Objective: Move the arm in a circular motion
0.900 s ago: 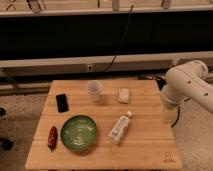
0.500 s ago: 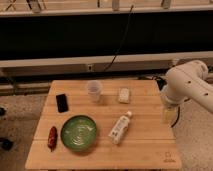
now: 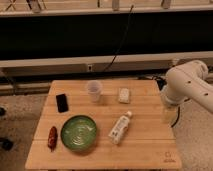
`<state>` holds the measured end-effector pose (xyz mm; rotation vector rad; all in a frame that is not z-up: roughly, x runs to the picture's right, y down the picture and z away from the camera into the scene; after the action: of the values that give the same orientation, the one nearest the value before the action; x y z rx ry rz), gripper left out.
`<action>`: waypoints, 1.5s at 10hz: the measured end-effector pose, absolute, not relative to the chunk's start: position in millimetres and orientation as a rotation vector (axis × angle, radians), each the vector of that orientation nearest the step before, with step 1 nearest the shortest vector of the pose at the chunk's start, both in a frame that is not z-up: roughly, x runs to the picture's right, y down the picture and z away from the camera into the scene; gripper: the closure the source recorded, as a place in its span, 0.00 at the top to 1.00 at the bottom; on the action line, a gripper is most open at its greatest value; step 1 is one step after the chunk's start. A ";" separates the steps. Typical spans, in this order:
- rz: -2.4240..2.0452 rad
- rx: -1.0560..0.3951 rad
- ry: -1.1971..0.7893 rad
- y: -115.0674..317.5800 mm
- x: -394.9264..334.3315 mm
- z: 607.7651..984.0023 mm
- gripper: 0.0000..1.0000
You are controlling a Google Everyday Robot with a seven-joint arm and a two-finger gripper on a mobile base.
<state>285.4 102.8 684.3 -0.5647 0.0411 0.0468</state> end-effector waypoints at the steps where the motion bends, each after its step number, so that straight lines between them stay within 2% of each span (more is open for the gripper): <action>1: 0.047 -0.565 0.041 102.7 285.5 684.3 0.80; 7: 0.042 -0.564 0.045 102.2 283.6 685.6 0.80; 11: -0.021 -0.548 0.044 85.3 236.2 701.8 0.80; 15: -0.056 -0.544 0.037 73.5 222.9 715.2 0.80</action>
<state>222.9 73.5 715.2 -0.5438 0.0374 -0.0565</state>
